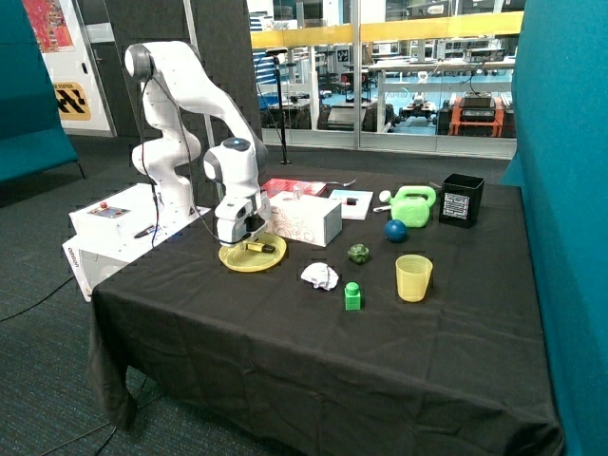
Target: Put a highlighter on each book
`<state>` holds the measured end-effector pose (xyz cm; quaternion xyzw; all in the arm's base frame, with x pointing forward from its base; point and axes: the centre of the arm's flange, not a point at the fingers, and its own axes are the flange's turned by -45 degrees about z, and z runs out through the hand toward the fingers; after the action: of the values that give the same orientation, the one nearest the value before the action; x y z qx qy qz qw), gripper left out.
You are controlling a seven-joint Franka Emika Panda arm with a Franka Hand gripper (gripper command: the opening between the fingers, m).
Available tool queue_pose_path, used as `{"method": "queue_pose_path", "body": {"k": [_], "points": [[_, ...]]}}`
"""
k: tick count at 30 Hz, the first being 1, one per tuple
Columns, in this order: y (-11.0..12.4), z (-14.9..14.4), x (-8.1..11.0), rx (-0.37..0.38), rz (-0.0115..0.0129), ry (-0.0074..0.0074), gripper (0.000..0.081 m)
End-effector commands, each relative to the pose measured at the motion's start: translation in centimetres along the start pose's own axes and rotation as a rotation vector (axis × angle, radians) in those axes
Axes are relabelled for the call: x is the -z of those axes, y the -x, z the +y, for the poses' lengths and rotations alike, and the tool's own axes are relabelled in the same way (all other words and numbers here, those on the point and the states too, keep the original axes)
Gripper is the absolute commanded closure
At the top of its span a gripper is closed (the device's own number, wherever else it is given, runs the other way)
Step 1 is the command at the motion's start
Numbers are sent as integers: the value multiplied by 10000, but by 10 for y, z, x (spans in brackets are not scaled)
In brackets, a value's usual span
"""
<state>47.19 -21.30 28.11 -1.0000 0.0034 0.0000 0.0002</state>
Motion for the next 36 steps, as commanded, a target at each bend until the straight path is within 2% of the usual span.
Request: {"method": "queue_pose_path", "body": {"k": [1,26,33,36], "points": [[2,1,-5,-266,0,5,400],[0,-8,-14,-241,0,5,423],[-3,-7,-12,-275,0,5,472],[-3,-8,-12,-276,0,5,533]]}}
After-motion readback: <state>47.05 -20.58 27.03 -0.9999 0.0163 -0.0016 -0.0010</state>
